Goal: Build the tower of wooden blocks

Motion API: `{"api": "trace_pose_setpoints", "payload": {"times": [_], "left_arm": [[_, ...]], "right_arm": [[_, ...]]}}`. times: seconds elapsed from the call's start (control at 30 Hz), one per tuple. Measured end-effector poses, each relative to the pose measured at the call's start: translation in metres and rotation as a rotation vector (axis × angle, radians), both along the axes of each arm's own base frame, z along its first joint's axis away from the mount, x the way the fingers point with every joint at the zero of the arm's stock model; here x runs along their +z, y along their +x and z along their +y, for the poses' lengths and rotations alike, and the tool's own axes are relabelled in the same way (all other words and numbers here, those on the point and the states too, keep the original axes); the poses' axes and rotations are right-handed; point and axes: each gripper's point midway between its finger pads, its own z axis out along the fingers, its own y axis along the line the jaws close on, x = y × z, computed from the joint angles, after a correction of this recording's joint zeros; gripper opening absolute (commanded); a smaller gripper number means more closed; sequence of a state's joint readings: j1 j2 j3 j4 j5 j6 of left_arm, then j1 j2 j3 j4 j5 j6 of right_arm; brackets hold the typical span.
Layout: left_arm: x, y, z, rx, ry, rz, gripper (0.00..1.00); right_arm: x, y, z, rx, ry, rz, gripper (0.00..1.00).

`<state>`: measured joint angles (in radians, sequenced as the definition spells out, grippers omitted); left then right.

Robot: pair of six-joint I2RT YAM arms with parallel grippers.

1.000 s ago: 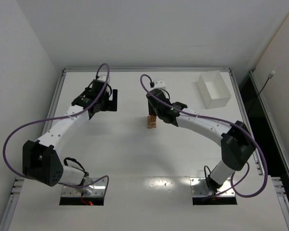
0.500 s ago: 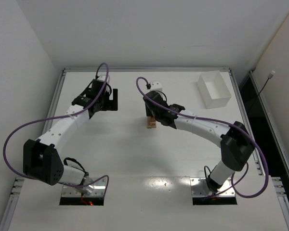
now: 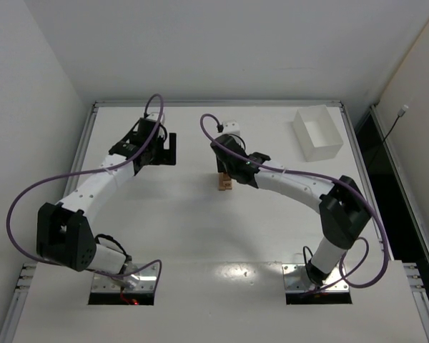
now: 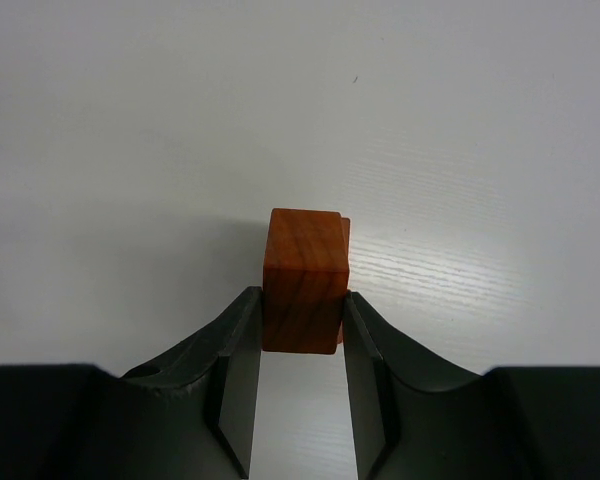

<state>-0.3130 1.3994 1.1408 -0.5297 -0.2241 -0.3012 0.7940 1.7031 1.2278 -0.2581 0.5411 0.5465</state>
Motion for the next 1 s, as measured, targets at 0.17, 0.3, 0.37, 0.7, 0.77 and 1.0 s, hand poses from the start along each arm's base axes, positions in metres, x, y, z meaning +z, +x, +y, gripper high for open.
{"api": "trace_pose_setpoints", "payload": {"times": [0.17,0.3,0.37,0.7,0.77,1.0], "left_arm": [[-0.008,0.001,-0.001,-0.004,0.003,0.022,1.0],[-0.009,0.001,-0.002,-0.008,-0.001,0.027,1.0],[-0.01,0.001,-0.003,-0.01,-0.002,0.028,1.0],[-0.019,0.004,-0.004,-0.012,0.003,0.053,1.0],[-0.018,0.004,-0.005,-0.012,0.003,0.052,1.0],[-0.02,0.006,-0.006,-0.013,-0.001,0.06,1.0]], "right_arm": [[-0.002,0.0,-0.004,-0.012,-0.001,0.01,0.0],[-0.002,0.002,-0.007,-0.025,0.008,0.014,0.0],[-0.003,0.003,-0.007,-0.027,0.017,0.022,0.0],[-0.018,0.003,-0.012,-0.034,0.017,0.073,0.0],[-0.019,0.003,-0.011,-0.031,0.018,0.077,0.0],[-0.02,0.003,-0.009,-0.023,0.029,0.085,0.14]]}}
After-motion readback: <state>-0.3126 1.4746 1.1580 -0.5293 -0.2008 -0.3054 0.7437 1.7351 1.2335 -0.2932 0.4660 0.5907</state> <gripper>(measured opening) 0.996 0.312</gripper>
